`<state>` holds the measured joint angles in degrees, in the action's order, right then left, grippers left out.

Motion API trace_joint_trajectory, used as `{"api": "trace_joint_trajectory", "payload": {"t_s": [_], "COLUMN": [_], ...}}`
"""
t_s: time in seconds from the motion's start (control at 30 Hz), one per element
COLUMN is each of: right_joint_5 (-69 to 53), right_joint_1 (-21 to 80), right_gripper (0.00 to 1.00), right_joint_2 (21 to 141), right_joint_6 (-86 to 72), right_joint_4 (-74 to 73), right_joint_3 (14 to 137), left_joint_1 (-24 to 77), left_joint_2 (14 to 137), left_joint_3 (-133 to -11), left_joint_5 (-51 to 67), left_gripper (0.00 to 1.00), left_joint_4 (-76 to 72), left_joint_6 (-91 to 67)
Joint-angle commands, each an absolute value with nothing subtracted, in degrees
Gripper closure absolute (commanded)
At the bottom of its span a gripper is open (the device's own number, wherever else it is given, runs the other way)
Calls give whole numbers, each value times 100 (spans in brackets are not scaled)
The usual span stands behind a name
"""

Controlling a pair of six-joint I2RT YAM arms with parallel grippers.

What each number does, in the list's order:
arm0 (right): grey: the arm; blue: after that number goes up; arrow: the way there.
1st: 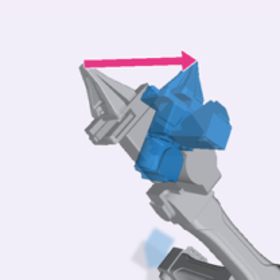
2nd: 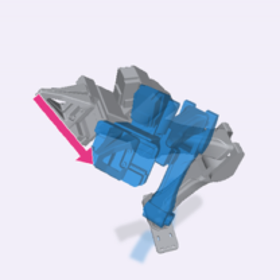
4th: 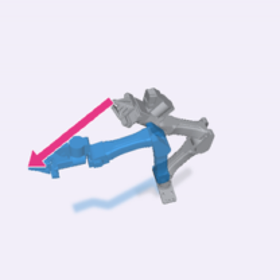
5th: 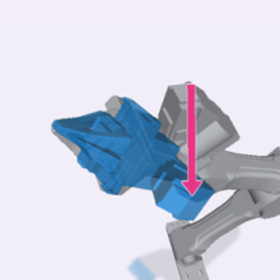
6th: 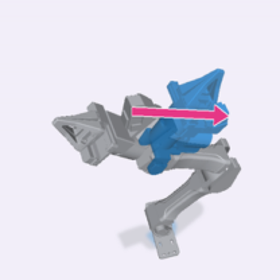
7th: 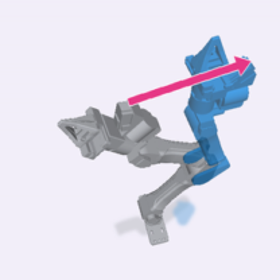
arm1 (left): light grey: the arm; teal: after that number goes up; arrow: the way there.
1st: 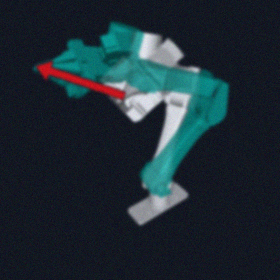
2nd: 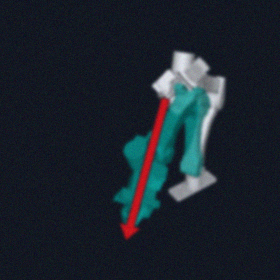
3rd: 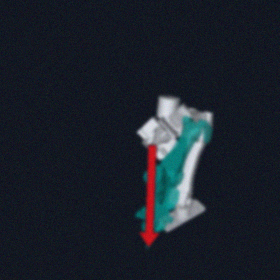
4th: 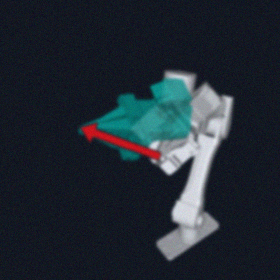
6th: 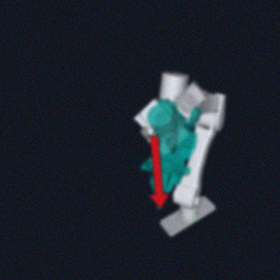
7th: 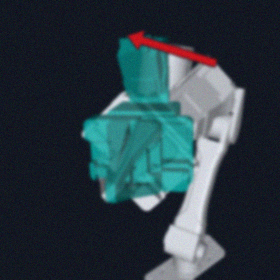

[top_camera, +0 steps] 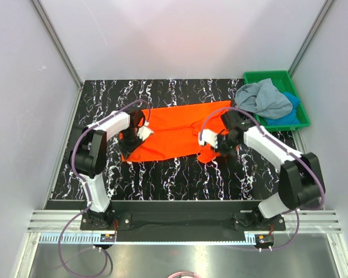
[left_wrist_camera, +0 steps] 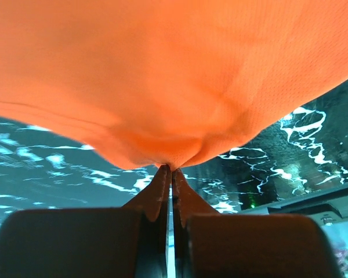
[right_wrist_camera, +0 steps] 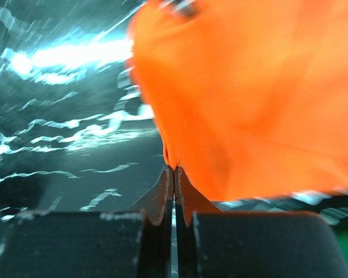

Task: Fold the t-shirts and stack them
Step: Fold the tshirt

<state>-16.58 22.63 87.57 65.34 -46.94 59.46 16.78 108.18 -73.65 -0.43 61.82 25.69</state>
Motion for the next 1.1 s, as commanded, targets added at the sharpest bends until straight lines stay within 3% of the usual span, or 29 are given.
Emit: {"api": "trace_joint_trajectory", "payload": {"t_s": [0.0,0.5,1.07], "right_joint_5": [-1573,-1187,-896], "right_joint_1": [2338,2180,1661], "right_gripper": [100,100,100], "right_joint_2": [8218,9000,10159], "right_joint_6": [6214,5739,5528], "right_joint_4": [-4799,-4052,-3261], "right_joint_3": [6705,7189,8472], "left_joint_1": [1661,1134,835], "left_joint_2": [10459,11452,12224], "left_joint_3": [-7943,-10378,-11529], "left_joint_5": [-245,-475,-580], "left_gripper": [100,100,100], "left_joint_4": [6266,6776,7040], "left_joint_6": [2751,2786,2980]}}
